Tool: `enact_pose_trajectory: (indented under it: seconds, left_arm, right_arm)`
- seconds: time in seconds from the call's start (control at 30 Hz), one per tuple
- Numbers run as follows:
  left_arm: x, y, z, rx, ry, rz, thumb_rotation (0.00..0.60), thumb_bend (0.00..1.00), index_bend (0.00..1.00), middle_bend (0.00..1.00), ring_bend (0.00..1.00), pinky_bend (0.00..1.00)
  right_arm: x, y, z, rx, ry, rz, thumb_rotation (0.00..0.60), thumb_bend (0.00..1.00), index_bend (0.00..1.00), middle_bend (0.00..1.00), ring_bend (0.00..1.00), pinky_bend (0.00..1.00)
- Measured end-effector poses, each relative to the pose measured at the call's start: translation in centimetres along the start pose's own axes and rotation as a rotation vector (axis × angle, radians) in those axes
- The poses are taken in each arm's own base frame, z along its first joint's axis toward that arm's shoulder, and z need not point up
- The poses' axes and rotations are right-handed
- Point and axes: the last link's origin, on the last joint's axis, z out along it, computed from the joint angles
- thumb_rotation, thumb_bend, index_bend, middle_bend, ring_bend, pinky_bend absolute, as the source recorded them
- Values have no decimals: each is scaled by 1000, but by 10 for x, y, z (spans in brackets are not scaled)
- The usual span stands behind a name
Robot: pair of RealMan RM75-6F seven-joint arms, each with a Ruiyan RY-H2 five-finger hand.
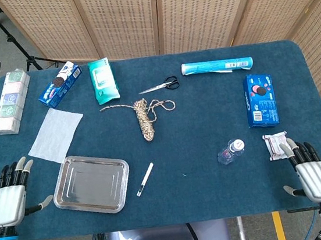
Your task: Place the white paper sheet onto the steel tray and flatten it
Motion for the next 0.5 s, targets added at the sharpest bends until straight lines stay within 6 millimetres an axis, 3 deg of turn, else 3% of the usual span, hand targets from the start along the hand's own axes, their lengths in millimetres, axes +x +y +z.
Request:
enact_pose_trajectory:
  seconds: [0.5]
  left_arm:
    - [-1,3,-2,-8,-13,3,336,130,16,0,0,0]
  right_arm:
    - [2,1,-3,2,10,6,600,0,0,0,0,0]
